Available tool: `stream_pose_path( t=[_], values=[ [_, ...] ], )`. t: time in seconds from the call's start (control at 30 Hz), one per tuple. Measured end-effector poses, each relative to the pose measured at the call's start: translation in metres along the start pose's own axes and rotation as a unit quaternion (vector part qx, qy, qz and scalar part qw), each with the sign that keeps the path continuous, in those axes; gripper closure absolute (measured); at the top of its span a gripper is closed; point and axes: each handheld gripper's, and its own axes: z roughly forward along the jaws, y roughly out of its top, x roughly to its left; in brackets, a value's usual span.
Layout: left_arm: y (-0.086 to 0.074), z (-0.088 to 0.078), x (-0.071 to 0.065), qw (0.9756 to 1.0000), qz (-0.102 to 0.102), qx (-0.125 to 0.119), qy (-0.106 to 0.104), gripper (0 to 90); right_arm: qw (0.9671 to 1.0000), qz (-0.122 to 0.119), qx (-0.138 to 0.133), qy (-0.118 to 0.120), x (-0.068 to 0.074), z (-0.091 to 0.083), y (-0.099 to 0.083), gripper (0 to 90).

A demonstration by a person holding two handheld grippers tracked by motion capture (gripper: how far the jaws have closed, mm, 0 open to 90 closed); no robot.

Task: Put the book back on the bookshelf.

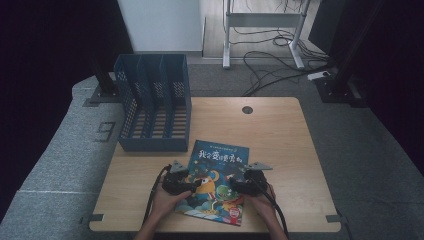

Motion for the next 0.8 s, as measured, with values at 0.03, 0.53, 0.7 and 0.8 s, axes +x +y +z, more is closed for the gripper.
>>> stream_pose_path(
  t=[0.03,0.53,0.7,0.8],
  values=[
    [0.0,0.0,-0.001,1.0,0.001,0.001,0.002,31.1,1.0,-0.001,0.001,0.0,0.0,0.0,0.0,24.5],
    [0.001,-0.001,-0.016,0.9995,0.02,0.024,-0.006,31.9,0.9998,0.022,0.002,0.003,-0.01,-0.005,0.002,24.4],
    [0.001,0.0,-0.017,0.9994,0.021,0.025,-0.008,31.8,0.9987,0.046,-0.002,0.024,-0.016,-0.009,0.003,23.9],
    [0.001,-0.001,-0.016,0.9994,0.019,0.025,-0.015,31.3,0.9977,0.057,-0.008,0.035,-0.018,-0.012,0.004,23.9]
  ],
)
